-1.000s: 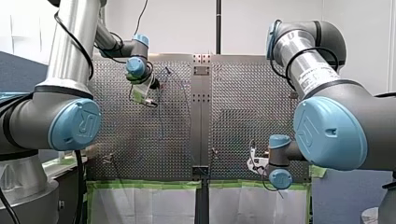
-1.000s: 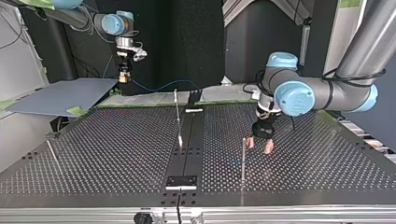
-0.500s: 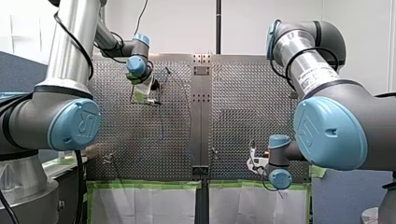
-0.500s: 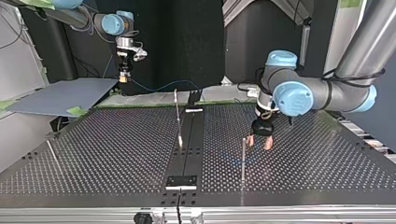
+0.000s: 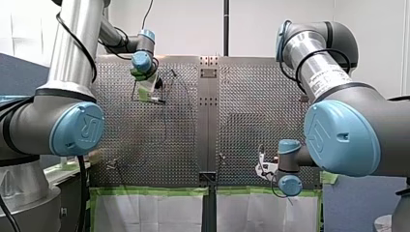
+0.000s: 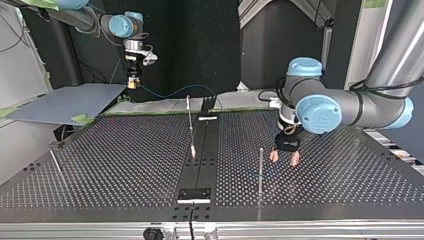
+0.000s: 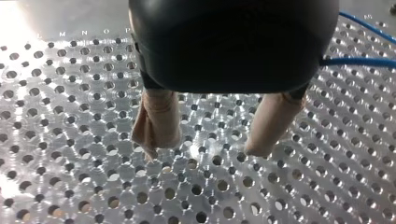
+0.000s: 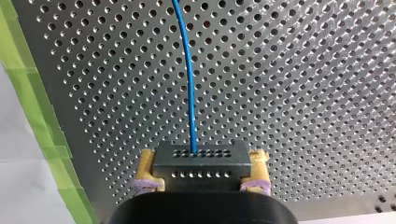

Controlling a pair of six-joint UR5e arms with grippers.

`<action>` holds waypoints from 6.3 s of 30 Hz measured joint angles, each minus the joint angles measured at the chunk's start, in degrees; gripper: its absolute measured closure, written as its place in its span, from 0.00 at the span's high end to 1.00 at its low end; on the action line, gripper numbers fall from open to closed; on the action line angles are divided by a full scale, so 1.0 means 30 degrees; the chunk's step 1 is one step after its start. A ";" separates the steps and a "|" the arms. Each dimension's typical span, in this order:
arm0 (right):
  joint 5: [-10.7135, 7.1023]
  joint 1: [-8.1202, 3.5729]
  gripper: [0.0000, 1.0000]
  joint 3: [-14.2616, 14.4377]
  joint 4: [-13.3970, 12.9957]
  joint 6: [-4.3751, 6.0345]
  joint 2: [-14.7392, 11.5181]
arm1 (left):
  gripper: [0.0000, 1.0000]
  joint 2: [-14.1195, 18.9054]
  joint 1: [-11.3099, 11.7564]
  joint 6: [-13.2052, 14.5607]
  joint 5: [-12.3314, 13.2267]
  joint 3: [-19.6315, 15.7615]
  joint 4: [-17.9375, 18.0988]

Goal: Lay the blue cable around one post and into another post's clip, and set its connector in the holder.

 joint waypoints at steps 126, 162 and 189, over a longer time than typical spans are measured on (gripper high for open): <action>-0.0059 -0.0002 0.00 0.0001 -0.0028 -0.0172 0.0054 | 1.00 0.0650 -0.2003 1.0777 -0.3495 0.2894 -0.5131; -0.0119 0.0029 0.00 -0.0004 -0.0234 -0.0148 0.0142 | 1.00 -0.1058 -0.0961 1.1566 -0.4760 0.6214 -0.4977; -0.0144 0.0029 0.00 -0.0003 -0.0184 -0.0147 0.0231 | 1.00 -0.2044 -0.1281 0.8541 -0.2791 0.6230 -0.5295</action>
